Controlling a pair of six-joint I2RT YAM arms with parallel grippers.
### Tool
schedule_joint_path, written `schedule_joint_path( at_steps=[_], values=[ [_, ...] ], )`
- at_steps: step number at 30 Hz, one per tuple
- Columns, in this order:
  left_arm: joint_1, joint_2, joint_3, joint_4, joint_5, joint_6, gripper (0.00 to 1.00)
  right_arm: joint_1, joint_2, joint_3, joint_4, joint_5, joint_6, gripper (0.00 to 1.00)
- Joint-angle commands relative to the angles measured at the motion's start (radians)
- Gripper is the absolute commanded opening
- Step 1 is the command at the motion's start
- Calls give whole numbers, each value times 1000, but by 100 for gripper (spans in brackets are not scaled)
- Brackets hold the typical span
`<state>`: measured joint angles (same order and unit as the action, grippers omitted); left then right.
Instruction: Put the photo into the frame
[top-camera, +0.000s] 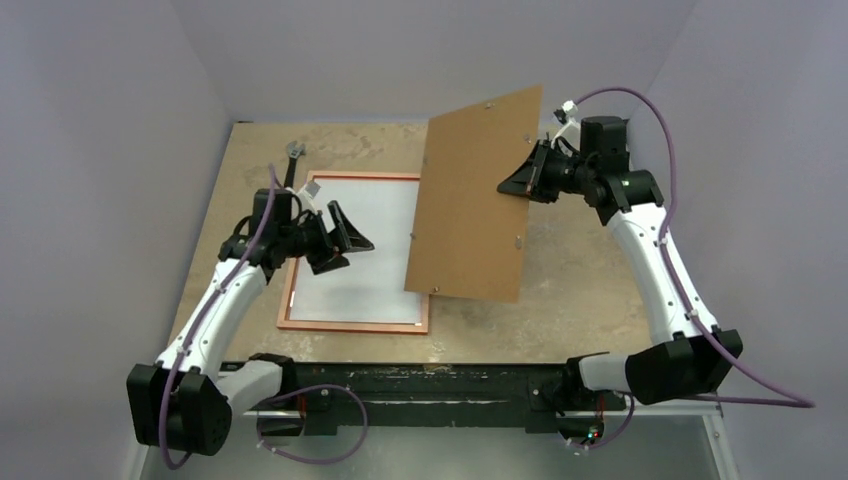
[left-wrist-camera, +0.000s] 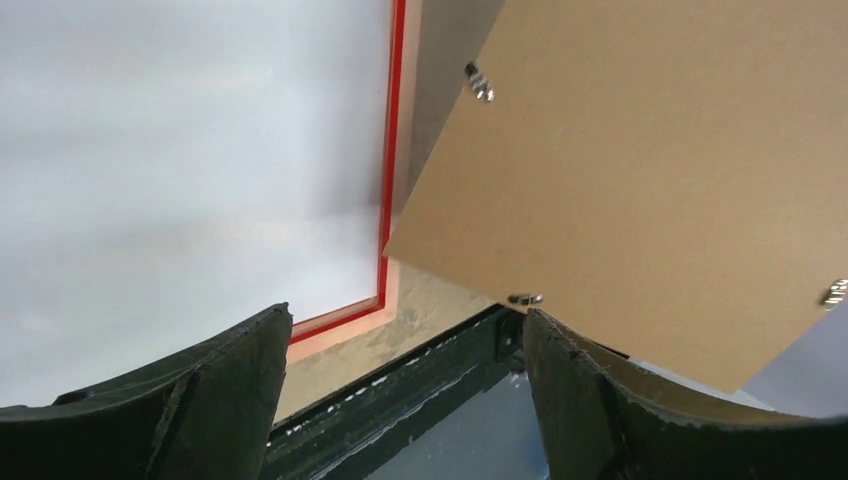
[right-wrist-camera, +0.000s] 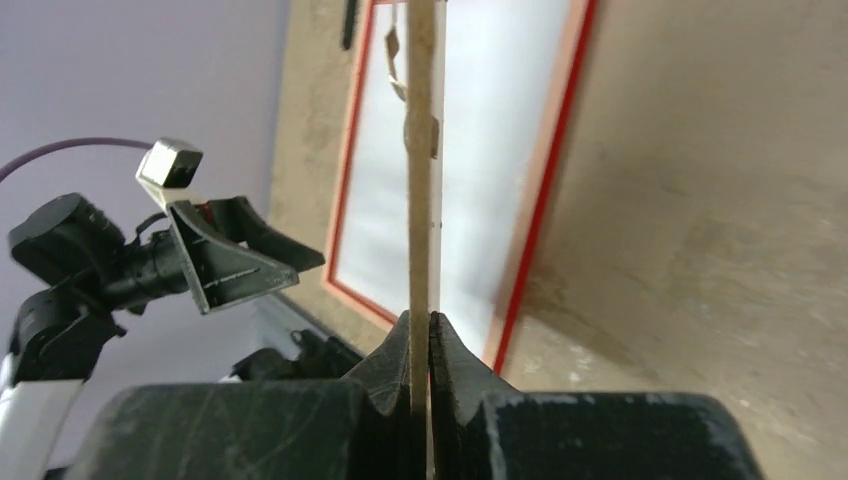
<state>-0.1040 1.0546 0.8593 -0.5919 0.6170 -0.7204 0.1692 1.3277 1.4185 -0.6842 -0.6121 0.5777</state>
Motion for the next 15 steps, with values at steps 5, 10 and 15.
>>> schedule_joint_path(
  at_steps=[5, 10, 15],
  values=[
    [-204, 171, -8, 163, -141, -54, 80, -4, -123, 137, -134, 379, -94, 0],
    [-321, 332, 54, 210, -194, -76, 76, -4, -179, 156, -154, 509, -111, 0],
    [-420, 490, 145, 238, -232, -91, 74, -4, -193, 157, -168, 550, -123, 0]
  ],
)
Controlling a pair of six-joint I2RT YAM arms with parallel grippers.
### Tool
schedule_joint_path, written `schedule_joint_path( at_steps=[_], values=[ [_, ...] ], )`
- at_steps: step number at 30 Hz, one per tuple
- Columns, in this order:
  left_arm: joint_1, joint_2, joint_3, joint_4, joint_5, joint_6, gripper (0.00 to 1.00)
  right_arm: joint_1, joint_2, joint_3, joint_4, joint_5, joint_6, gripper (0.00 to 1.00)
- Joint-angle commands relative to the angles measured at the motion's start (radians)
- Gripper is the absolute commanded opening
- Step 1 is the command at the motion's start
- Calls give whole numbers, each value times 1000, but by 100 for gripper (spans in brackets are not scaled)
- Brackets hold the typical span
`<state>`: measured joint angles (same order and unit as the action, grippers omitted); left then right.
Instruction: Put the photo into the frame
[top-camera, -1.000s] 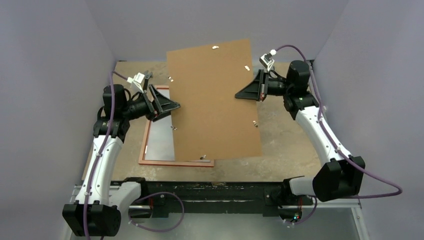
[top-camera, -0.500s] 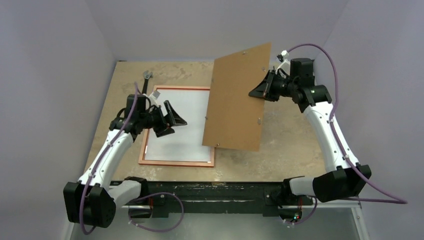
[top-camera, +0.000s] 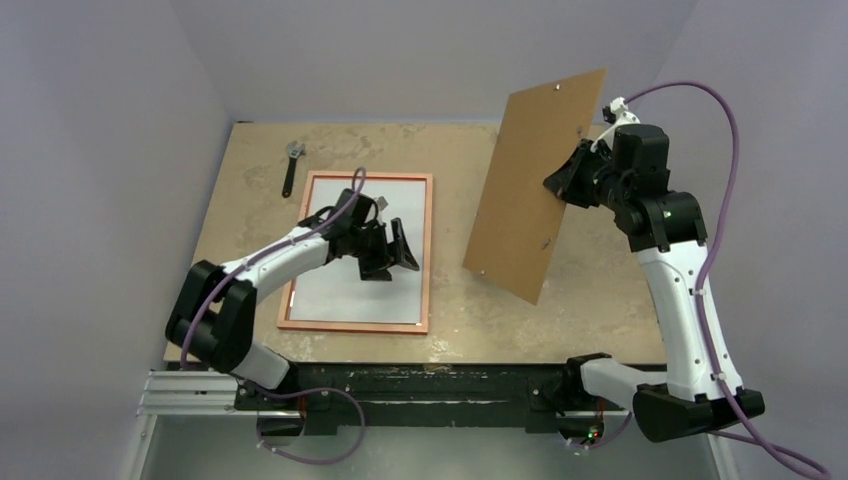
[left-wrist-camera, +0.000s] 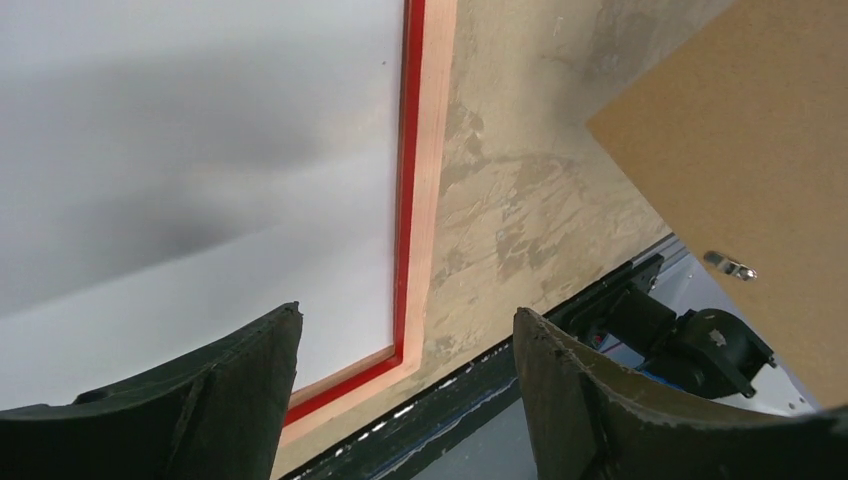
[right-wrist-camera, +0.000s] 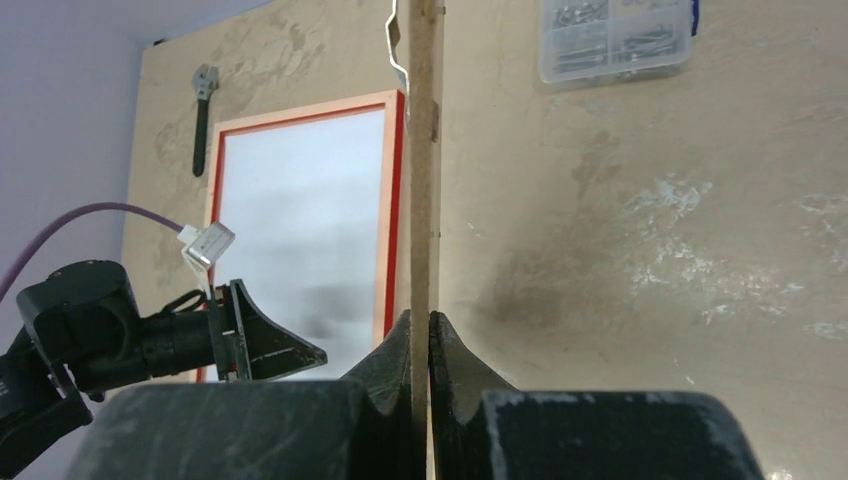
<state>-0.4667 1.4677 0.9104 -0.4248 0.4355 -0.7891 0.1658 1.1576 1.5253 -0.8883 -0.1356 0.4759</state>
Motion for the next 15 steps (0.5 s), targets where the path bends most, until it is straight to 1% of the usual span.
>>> schedule_joint_path(
  at_steps=[1, 8, 12, 15],
  values=[
    [-80, 107, 115, 68, -56, -21, 74, 0, -22, 49, 33, 74, -21, 0],
    [-169, 290, 252, 65, -73, -19, 70, 0, -19, 37, 24, 80, -29, 0],
    [-189, 367, 295, 56, -91, -21, 70, 0, -21, 42, 16, 88, -35, 0],
    [-200, 395, 306, 51, -112, -20, 69, 0, -24, 43, 12, 88, -38, 0]
  ],
)
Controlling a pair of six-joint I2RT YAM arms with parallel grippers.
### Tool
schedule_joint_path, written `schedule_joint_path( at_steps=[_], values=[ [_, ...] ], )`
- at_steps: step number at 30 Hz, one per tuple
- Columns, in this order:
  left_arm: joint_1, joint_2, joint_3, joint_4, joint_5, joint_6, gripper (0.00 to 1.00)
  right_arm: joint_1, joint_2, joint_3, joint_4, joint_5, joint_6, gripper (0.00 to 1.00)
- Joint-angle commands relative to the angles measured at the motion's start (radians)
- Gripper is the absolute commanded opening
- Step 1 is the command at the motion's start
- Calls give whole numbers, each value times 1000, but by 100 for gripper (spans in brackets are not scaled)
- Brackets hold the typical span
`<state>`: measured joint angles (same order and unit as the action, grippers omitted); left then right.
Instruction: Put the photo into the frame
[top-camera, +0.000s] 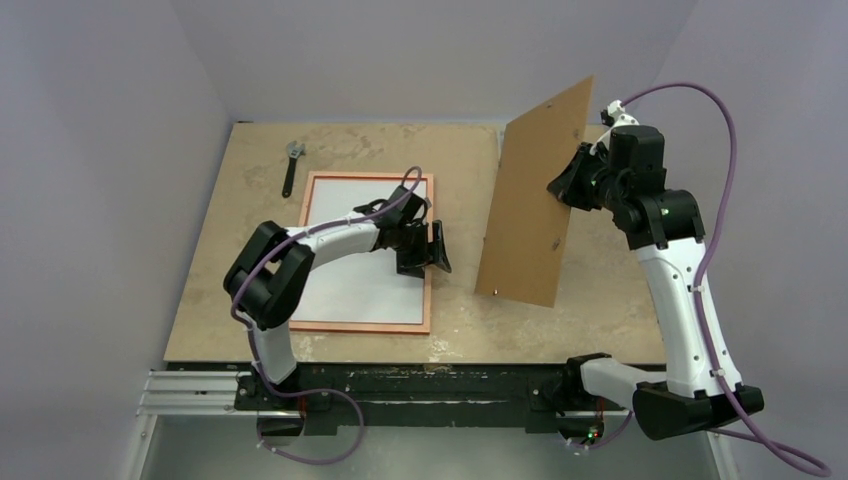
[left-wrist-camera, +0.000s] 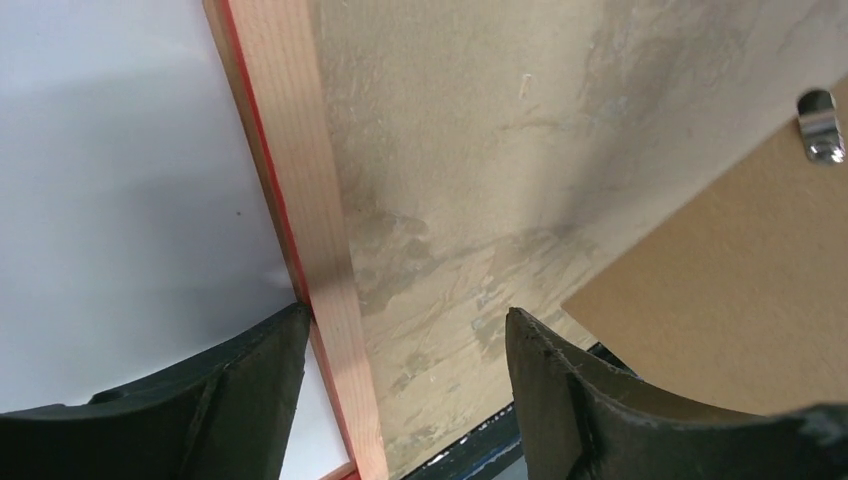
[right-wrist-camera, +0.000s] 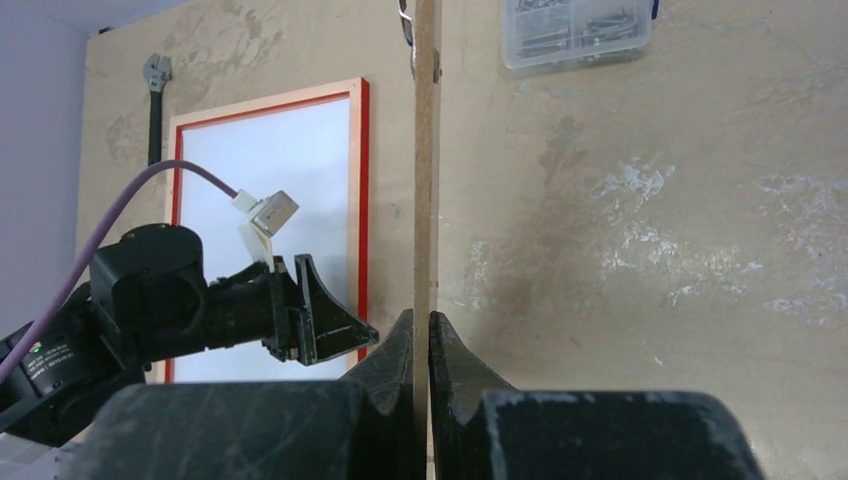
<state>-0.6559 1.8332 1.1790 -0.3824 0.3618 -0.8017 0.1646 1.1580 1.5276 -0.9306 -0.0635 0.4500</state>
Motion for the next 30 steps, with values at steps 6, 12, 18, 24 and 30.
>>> schedule_joint_path(
  at_steps=[6, 12, 18, 24, 30],
  values=[
    [-31, 75, 62, 19, -32, -5, 56, -1, -28, 38, 55, 24, -9, 0],
    [-76, 125, 133, -2, -31, -11, 40, -1, -33, 56, 42, 50, -11, 0],
    [-140, 187, 236, -33, -31, -33, 37, 0, -43, 67, 32, 73, -15, 0],
    [-200, 233, 302, 14, 4, -103, 35, -1, -46, 102, 11, 123, -27, 0],
    [-243, 266, 329, 66, 30, -133, 37, -1, -46, 139, -11, 155, -37, 0]
  ],
)
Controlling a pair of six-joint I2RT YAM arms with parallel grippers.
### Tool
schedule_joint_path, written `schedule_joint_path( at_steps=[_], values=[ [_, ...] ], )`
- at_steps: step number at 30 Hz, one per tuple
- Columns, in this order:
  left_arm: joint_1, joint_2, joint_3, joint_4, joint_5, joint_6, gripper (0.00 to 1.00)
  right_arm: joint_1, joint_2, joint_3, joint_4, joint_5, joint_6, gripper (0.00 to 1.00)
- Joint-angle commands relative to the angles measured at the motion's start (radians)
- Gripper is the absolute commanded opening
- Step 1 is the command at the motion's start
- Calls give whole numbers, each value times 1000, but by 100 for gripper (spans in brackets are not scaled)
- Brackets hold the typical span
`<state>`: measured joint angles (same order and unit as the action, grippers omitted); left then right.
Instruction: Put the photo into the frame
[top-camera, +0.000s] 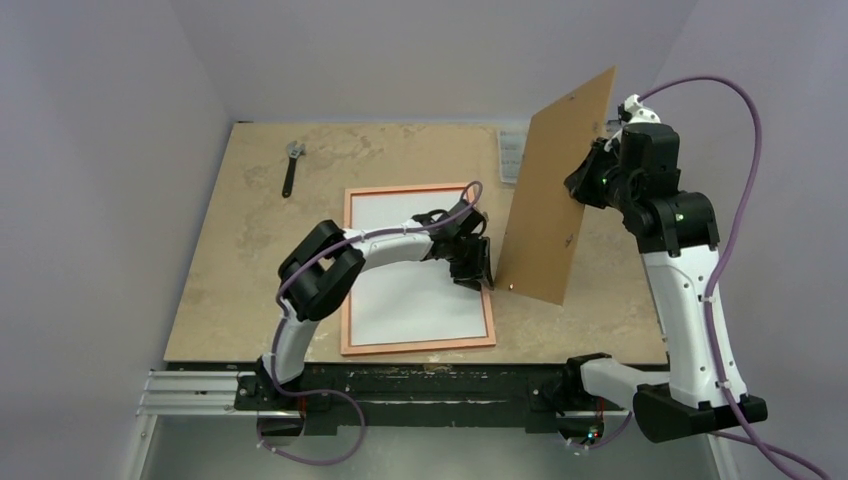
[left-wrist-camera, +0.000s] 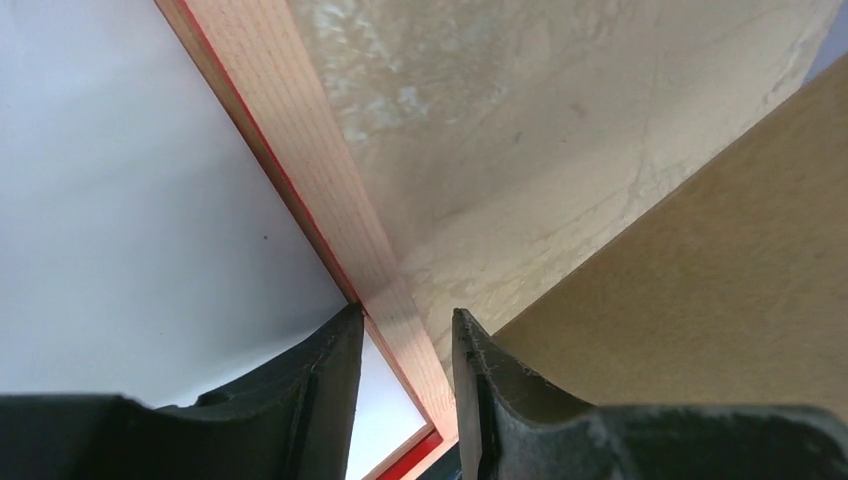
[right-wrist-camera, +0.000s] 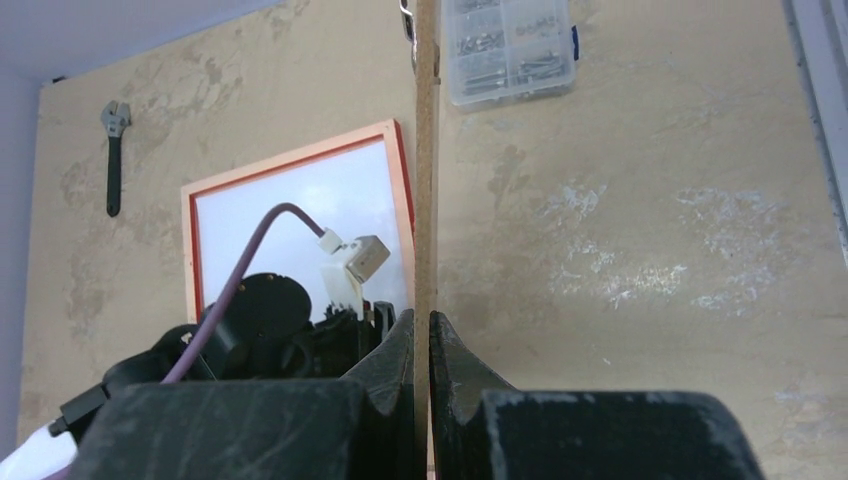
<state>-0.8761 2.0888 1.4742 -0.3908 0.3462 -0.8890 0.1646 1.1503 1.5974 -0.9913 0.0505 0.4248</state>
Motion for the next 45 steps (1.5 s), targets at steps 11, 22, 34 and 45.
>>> schedule_joint_path(
  at_steps=[11, 22, 34, 45],
  values=[
    [105, -252, -236, 284, 124, -74, 75, 0, -34, 53, 73, -44, -2, 0],
    [530, -858, -703, 74, 1, 60, 75, -1, -15, -23, 188, -320, 39, 0],
    [534, -813, -612, -339, -408, 195, 66, -2, 11, -152, 367, -619, 173, 0],
    [530, -625, -646, -190, -351, 217, 35, -12, 15, -206, 405, -682, 206, 0]
  ],
)
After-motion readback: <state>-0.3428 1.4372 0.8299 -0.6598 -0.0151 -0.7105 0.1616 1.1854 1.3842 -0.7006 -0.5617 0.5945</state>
